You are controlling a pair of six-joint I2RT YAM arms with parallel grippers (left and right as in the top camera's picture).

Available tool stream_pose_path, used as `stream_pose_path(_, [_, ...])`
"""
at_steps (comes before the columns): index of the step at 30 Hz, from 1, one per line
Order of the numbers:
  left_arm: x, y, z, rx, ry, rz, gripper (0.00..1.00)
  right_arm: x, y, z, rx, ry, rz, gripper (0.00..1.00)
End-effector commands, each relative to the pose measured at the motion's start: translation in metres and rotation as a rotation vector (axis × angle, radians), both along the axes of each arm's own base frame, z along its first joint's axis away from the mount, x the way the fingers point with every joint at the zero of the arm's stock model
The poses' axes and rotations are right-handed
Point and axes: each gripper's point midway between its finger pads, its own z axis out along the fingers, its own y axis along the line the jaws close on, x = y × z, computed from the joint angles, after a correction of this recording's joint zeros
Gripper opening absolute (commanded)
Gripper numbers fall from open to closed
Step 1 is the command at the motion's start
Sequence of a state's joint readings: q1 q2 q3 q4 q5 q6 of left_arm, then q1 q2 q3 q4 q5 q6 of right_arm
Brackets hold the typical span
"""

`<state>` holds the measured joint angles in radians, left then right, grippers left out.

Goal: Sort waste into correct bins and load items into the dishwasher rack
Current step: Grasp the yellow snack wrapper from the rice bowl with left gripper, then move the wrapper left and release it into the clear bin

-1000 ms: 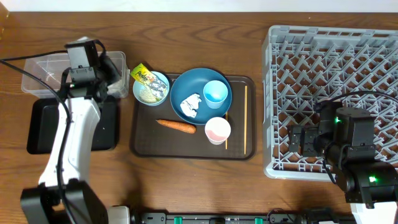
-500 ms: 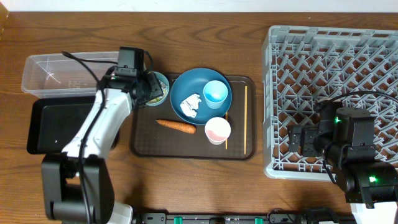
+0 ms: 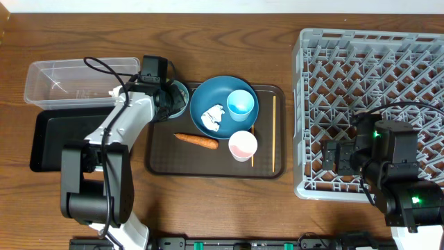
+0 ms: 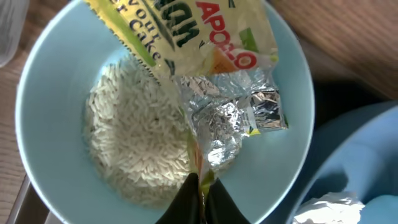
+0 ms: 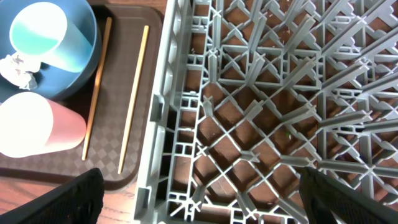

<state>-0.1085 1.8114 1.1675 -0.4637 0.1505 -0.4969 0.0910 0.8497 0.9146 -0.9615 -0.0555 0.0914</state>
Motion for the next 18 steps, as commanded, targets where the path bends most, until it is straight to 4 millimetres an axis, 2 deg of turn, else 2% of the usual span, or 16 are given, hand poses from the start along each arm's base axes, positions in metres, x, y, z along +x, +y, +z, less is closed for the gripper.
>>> stream_pose_path(1, [0.01, 0.003, 0.025, 0.021, -0.072, -0.014, 0.06, 0.002, 0.001, 0.007, -0.007, -0.021, 0.01, 0.99])
stream_pose_path(3, [0.014, 0.004, 0.044, 0.032, -0.121, -0.023, 0.06, 0.002, 0.001, 0.008, -0.007, -0.021, 0.01, 0.99])
stream_pose_path(9, [0.015, 0.008, 0.12, 0.062, -0.321, -0.077, 0.06, 0.002, 0.001, 0.008, -0.007, -0.021, 0.01, 0.99])
stream_pose_path(13, [0.014, 0.043, 0.153, 0.189, -0.411, 0.001, 0.06, 0.002, 0.001, 0.008, -0.007, -0.021, 0.01, 0.99])
stream_pose_path(14, [0.015, 0.059, 0.159, 0.238, -0.429, 0.035, 0.06, 0.002, 0.001, 0.008, -0.007, -0.021, 0.01, 0.99])
stream_pose_path(18, [0.024, 0.1, 0.158, 0.305, -0.44, 0.139, 0.06, 0.002, 0.001, 0.008, -0.007, -0.021, 0.01, 0.99])
